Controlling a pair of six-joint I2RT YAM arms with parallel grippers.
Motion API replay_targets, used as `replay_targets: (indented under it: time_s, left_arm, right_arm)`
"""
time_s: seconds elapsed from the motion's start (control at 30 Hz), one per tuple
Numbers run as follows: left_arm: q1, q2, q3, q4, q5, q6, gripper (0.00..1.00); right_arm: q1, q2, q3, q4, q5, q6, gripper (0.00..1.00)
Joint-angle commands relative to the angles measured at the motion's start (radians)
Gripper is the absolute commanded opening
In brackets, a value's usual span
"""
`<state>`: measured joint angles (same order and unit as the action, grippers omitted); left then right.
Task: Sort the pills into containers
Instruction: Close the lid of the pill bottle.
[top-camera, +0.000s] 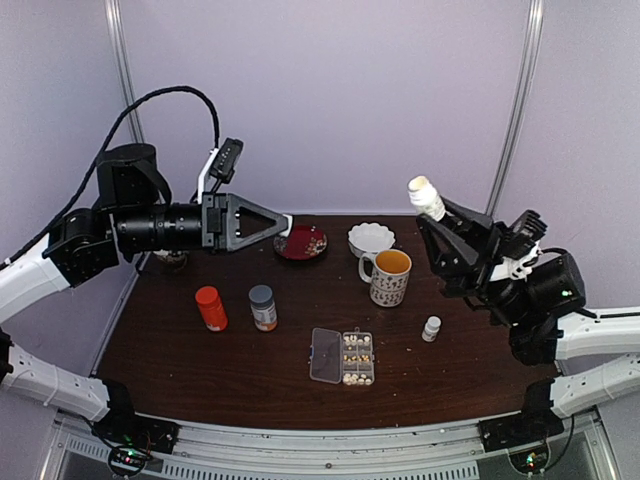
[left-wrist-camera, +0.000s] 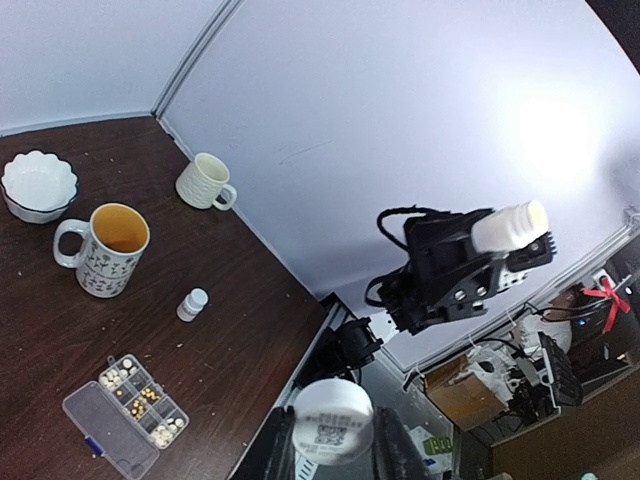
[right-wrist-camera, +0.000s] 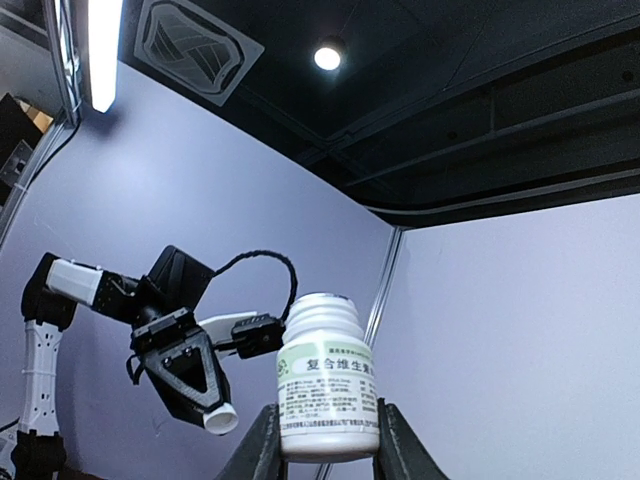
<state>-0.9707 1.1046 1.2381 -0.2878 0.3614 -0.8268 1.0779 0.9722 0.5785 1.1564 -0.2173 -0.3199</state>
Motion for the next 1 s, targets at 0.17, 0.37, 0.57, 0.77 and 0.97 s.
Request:
replay_targets:
  time_s: [0.17, 0.37, 0.57, 0.77, 0.97]
  left_arm:
    - [-0.034, 0.081, 0.098, 0.124, 0.110, -0.125, 0.00]
    - [-0.054, 0.105, 0.106, 0.129, 0.102, -0.126, 0.00]
    - [-0.061, 0.118, 0.119, 0.134, 0.117, -0.134, 0.00]
    - [-0.068, 0.124, 0.106, 0.143, 0.130, -0.144, 0.00]
    - [-0.077, 0.127, 0.100, 0.143, 0.155, -0.148, 0.00]
  right_arm:
    - [0.045, 0.101, 0.003, -0.089, -0.027, -0.046, 0.00]
    - [0.090, 0.147, 0.009, -0.105, 0.011, -0.083, 0.00]
    - [0.114, 0.168, 0.046, -0.181, 0.032, -0.134, 0.00]
    - [0.116, 0.196, 0.074, -0.188, 0.032, -0.145, 0.00]
    - [0.116, 0.209, 0.083, -0.174, 0.027, -0.147, 0.00]
